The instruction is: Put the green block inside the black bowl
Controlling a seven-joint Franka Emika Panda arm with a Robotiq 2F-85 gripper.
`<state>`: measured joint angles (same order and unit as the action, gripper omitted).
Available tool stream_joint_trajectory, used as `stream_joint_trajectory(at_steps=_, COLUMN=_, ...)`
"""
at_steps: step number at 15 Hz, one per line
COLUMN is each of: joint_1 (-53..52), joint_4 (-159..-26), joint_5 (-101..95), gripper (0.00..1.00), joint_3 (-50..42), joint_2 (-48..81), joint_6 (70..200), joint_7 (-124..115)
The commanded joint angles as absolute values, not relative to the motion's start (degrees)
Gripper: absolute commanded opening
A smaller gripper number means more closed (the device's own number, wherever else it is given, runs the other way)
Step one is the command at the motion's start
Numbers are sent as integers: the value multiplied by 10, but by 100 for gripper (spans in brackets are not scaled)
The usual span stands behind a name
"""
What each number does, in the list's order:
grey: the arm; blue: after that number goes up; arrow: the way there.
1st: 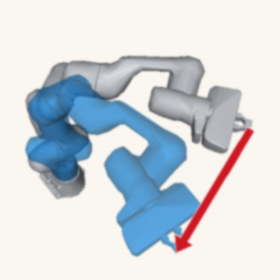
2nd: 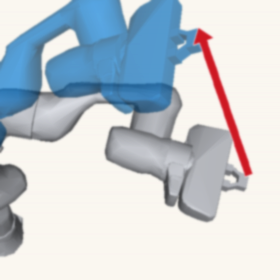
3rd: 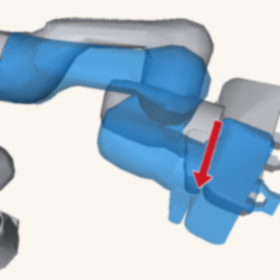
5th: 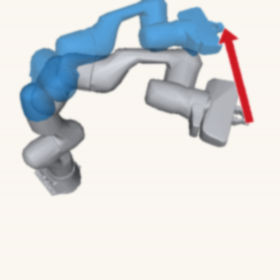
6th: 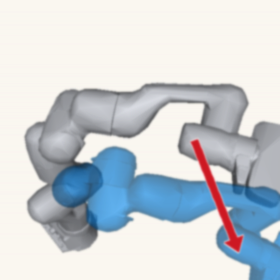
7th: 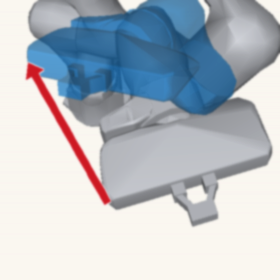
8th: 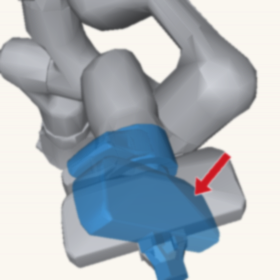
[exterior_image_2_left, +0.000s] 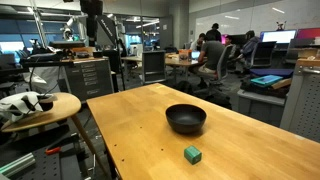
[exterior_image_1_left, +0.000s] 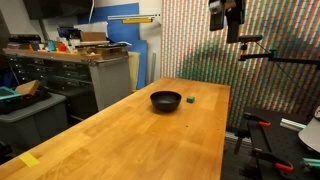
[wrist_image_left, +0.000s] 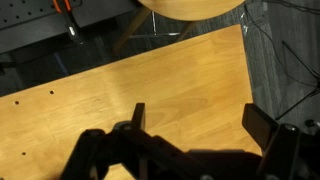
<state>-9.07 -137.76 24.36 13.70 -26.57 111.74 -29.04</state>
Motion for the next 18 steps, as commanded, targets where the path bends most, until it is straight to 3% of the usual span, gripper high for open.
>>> stream_joint_trajectory(at_steps=1, joint_1=-89, joint_4=-1375, joint_5=244, gripper=100, joint_3=138, joint_2=-266, joint_6=1116, joint_7=-290)
stream_joint_trajectory(at_steps=11, joint_1=-76, joint_4=-1367, joint_5=204, gripper=100, joint_3=129, joint_2=-266, joint_6=1109, joint_7=-269)
stream_joint_trajectory(at_steps=18, joint_1=-45, joint_4=-1381, joint_5=108, gripper=100, joint_3=75, joint_2=-272, joint_6=1105, joint_7=-148)
